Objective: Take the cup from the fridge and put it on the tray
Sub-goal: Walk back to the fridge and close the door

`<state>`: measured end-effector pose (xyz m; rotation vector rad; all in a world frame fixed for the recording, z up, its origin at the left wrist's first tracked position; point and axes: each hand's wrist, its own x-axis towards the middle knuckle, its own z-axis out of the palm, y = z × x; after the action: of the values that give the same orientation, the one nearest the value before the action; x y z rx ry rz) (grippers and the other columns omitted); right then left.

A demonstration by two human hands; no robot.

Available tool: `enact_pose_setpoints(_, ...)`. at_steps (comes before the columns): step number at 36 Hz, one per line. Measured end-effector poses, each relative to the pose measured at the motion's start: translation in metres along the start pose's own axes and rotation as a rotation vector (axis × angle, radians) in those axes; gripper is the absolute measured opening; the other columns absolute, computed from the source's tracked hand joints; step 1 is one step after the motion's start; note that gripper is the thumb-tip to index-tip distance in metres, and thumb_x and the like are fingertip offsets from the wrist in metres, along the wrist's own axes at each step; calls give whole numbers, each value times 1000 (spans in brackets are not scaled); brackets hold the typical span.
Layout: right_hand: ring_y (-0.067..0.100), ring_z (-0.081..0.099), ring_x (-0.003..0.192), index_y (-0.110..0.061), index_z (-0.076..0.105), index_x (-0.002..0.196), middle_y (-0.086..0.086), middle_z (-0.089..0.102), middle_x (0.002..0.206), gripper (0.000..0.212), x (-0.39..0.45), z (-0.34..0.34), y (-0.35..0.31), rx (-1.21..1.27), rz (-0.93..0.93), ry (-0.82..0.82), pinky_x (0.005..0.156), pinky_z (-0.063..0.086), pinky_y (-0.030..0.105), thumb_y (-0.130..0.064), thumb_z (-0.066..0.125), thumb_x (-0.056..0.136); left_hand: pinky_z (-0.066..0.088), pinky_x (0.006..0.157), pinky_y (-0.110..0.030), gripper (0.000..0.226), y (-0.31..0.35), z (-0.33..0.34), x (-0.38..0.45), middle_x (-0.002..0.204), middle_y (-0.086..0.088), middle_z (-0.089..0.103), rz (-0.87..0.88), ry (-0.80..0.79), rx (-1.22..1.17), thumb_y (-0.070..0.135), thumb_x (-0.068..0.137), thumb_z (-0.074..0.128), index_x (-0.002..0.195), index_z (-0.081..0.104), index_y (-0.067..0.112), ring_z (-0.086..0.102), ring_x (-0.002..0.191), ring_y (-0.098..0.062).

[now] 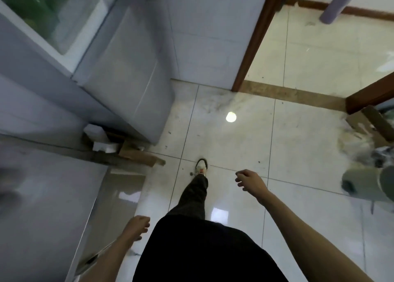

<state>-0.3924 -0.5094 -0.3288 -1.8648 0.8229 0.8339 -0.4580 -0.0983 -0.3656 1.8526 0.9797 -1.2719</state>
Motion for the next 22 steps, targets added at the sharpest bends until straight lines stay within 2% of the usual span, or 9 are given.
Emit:
enact_pose_setpoints(3,26,69,92,-12,68,111,8,73,102,24,37,-22,-28,-84,-6,-16,77,51,35,-23,50,98,29,66,-29,10,47,3,24,89,-10,57,-60,-20,49,14,103,54,94,57,12,49,84,-25)
enact_pose_setpoints(6,28,70,94,-8,69,105,10,74,102,25,70,-43,-32,-216,60,-47,80,54,38,-20,50,95,36,64,-26,25,121,5,53,75,-7,57,-58,2,144,12,102,56,77,58,12,52,69,-21)
enact_pose_setpoints(8,23,66,83,-10,69,92,11,74,98,22,90,-68,-37,-285,105,-64,71,50,31,-20,49,93,43,60,-27,34,196,5,62,71,-1,55,46,30,172,10,101,57,68,55,19,52,62,-13)
enact_pose_setpoints(10,21,59,72,-14,61,74,10,69,82,21,108,-103,-47,-348,164,-92,59,41,26,-22,50,90,43,64,-33,36,269,13,61,72,-2,54,153,31,214,9,102,53,67,52,18,51,63,-14)
enact_pose_setpoints(11,21,57,68,-16,57,69,7,64,75,22,115,-122,-51,-364,191,-97,56,38,26,-23,51,89,41,69,-33,31,305,17,54,76,-6,57,214,18,246,11,102,52,71,54,15,54,67,-19)
enact_pose_setpoints(13,20,56,66,-18,55,69,4,61,72,22,126,-156,-56,-318,218,-61,56,38,26,-22,53,90,42,80,-31,16,384,24,37,103,-13,71,356,12,265,20,103,53,97,66,13,68,97,-27)
enact_pose_setpoints(15,19,60,65,-16,62,73,4,67,76,22,138,-185,-62,-234,260,0,57,41,23,-21,54,92,45,90,-28,32,474,24,16,132,-10,70,545,51,284,29,106,55,132,66,14,67,122,-27)
enact_pose_setpoints(19,22,56,58,-6,68,76,8,65,67,21,177,-237,-80,-139,329,-6,50,38,21,-14,57,92,52,106,-40,41,654,13,-38,140,-18,67,916,315,283,20,105,59,142,61,3,64,130,-36)
enact_pose_setpoints(22,20,56,53,-5,68,76,8,64,68,22,210,-267,-113,-157,288,-25,49,38,19,-11,55,93,48,112,-46,47,754,-3,-76,141,-23,65,1197,659,343,13,98,65,142,61,-3,60,134,-41)
